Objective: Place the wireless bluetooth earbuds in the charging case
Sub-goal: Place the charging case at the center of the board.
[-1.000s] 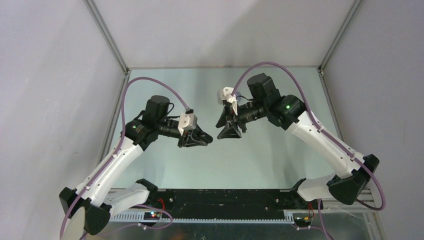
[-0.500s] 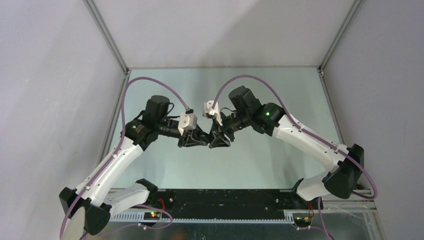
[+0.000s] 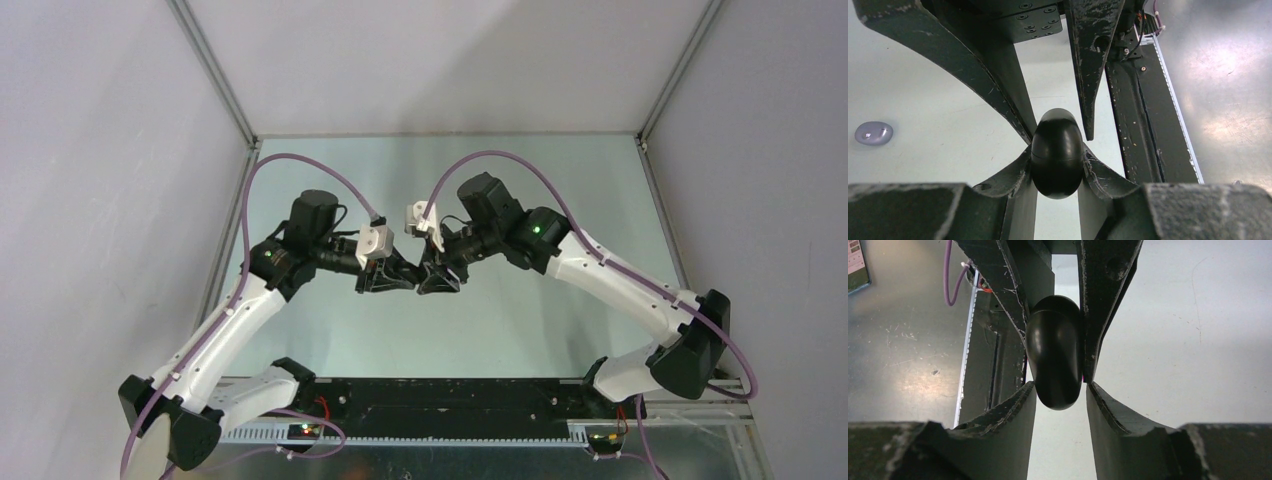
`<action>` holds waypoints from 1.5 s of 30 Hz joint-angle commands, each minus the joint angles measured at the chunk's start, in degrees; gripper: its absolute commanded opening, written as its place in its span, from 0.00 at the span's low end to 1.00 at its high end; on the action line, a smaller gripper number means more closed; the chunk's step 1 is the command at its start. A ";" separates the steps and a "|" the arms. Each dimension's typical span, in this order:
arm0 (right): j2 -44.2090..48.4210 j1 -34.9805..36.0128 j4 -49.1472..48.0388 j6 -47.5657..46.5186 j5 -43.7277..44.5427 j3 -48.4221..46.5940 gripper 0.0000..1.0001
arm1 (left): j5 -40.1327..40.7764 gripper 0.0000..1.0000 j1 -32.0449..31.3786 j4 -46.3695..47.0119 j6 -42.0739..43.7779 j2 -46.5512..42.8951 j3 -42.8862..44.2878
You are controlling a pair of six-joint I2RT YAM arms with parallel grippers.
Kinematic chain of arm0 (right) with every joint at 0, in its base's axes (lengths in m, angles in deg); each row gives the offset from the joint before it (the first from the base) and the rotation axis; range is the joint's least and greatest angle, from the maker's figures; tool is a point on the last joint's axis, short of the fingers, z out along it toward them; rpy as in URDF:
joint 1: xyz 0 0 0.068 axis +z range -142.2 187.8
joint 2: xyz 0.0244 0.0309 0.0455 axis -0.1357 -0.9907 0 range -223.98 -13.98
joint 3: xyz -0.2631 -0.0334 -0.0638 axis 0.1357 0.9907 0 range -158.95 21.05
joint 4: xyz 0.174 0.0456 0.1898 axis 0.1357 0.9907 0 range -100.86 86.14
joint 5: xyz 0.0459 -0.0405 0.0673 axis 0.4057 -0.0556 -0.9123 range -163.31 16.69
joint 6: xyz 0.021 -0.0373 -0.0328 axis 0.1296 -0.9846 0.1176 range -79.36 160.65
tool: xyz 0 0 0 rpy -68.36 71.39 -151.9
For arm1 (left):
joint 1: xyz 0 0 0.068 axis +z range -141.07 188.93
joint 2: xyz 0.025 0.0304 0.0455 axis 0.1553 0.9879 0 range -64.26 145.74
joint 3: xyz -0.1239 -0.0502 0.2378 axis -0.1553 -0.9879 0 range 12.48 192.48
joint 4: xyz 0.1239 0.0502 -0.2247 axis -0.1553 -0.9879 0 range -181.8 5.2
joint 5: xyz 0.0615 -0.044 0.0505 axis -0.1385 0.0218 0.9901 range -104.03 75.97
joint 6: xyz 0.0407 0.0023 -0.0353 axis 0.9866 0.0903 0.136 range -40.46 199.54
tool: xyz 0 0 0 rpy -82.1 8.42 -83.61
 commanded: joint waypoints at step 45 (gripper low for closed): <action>1.33 -2.15 -0.09 -2.40 2.03 -3.00 0.15 | 2.87 0.99 1.51 1.37 -0.05 -1.85 1.82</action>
